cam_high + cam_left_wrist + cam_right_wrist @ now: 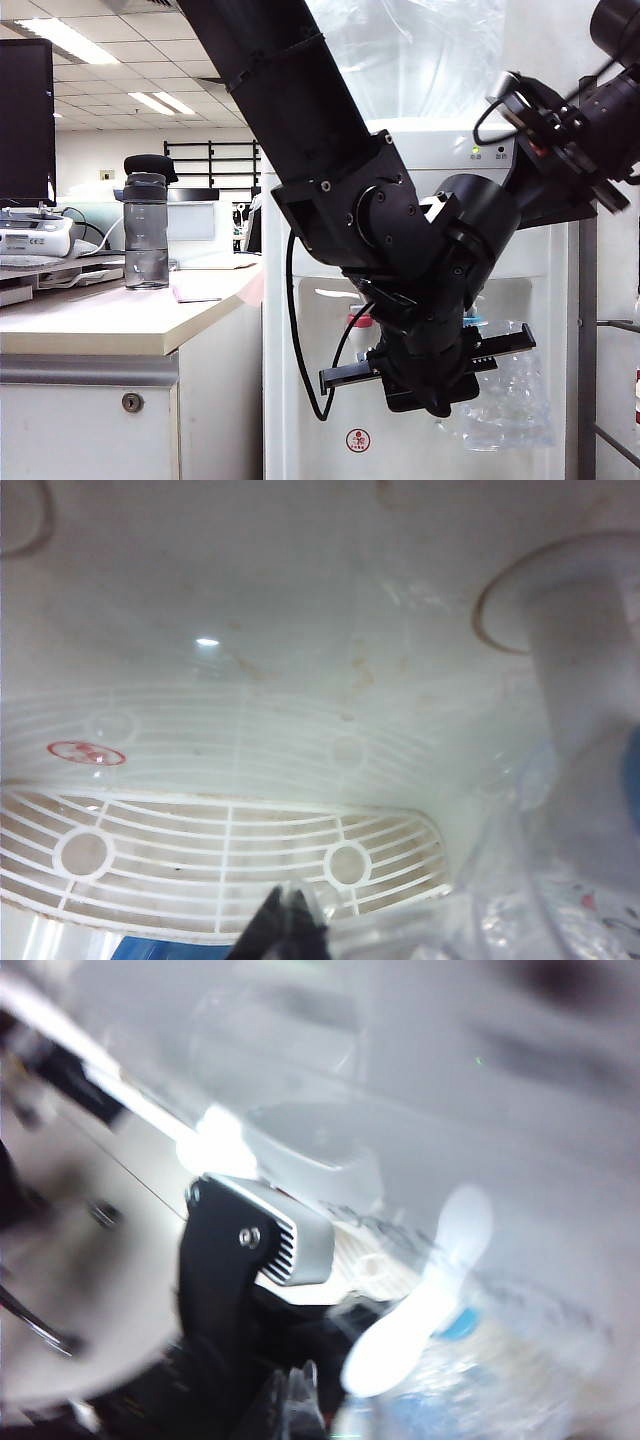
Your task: Pick up the plastic mug from the left desk, go to the cold water outlet of the water dispenser, press the vertical switch to get some water, then put the mug back on the desk.
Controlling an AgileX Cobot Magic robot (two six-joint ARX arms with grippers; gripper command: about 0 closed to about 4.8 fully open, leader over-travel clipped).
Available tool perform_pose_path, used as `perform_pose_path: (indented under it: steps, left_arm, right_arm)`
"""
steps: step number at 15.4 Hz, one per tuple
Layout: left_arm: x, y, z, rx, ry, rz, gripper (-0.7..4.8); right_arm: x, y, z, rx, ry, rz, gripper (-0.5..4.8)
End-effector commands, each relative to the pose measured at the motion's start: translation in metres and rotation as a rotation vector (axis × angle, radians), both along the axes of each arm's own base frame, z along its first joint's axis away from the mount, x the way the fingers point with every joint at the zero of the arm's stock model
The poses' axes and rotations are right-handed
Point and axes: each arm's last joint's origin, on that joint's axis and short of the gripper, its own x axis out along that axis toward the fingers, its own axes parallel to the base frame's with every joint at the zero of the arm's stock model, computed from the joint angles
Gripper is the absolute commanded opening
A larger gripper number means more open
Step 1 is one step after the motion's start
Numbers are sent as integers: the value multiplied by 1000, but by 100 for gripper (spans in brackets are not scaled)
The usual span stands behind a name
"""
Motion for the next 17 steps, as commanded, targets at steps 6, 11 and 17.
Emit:
perform_pose_path:
  steps: [6,11,17]
  left_arm:
    - [5,-2,13,-53,-42,14,-6]
    - [5,-2,13,-54,-42,14,-6]
    - [5,-2,13,-55,-43,15,-6]
  right_arm:
    - [-1,0,0,-351,-418,390,35]
    - [-2,0,-1,-511,-606,575,30]
    - [1,-1,1,-607,-690,602,18]
